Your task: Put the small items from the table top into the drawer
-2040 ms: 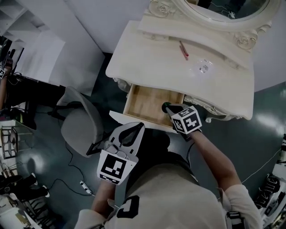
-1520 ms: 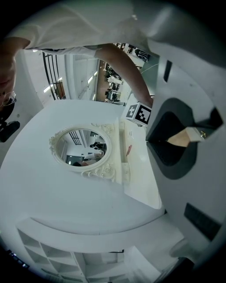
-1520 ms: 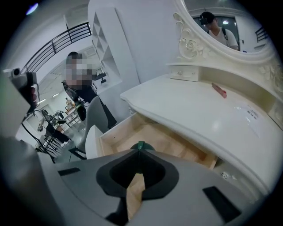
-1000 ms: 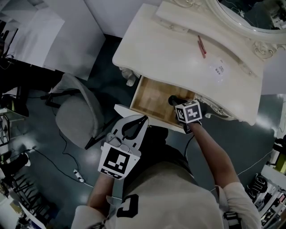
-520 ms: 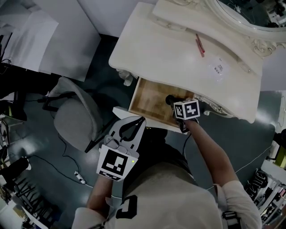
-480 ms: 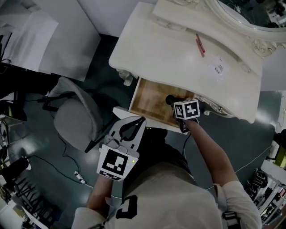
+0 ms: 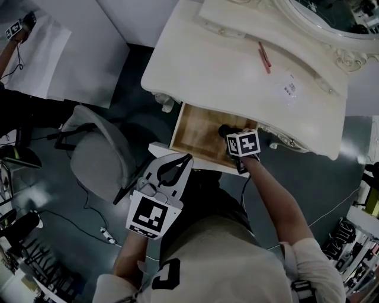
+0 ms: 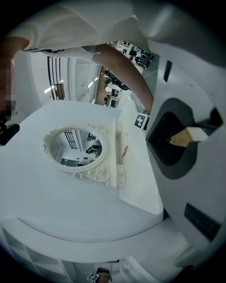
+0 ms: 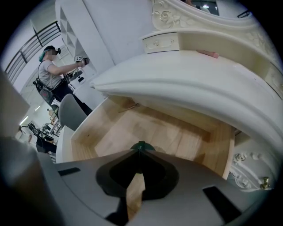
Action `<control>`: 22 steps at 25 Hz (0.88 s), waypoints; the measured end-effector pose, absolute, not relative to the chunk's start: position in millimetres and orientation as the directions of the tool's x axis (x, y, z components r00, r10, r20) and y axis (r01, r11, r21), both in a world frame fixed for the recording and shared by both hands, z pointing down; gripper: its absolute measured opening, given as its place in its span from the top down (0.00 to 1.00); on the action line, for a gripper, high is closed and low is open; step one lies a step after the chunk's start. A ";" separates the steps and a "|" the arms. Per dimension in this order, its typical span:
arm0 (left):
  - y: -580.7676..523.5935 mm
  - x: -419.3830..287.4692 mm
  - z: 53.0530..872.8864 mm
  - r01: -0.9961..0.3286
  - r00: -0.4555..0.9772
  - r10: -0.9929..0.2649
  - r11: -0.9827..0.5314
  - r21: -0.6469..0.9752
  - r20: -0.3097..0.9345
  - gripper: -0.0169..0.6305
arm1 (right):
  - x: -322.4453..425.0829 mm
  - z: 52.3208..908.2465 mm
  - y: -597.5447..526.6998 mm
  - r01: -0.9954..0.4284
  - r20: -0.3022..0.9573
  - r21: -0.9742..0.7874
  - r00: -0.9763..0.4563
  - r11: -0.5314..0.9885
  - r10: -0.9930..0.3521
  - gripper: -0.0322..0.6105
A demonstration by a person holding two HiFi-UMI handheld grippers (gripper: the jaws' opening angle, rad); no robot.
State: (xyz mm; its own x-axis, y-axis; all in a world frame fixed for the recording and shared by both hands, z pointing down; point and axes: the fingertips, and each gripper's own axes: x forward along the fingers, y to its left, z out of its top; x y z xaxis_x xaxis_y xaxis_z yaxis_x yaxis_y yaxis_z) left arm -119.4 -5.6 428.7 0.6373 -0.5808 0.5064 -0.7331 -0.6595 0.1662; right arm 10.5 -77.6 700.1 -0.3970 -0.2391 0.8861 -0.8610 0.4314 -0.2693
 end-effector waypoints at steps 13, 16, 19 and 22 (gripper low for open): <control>-2.9 -115.3 423.3 -0.718 0.646 -0.570 -0.679 0.151 0.508 0.88 | 6.7 704.3 -70.7 -0.839 0.892 -0.241 -0.390 0.489 -0.230 0.90; -1.9 -113.4 421.2 -0.718 0.649 -0.573 -0.679 0.153 0.501 0.88 | 7.5 698.9 -74.1 -0.839 0.881 -0.228 -0.394 0.494 -0.263 0.90; -1.1 -111.8 419.8 -0.714 0.650 -0.574 -0.685 0.144 0.498 0.88 | 7.0 688.6 -75.6 -0.837 0.869 -0.230 -0.407 0.498 -0.283 0.90; 1.4 -108.9 416.4 -0.711 0.655 -0.575 -0.689 0.142 0.491 0.88 | 5.8 671.1 -73.4 -0.827 0.850 -0.226 -0.426 0.515 -0.310 0.90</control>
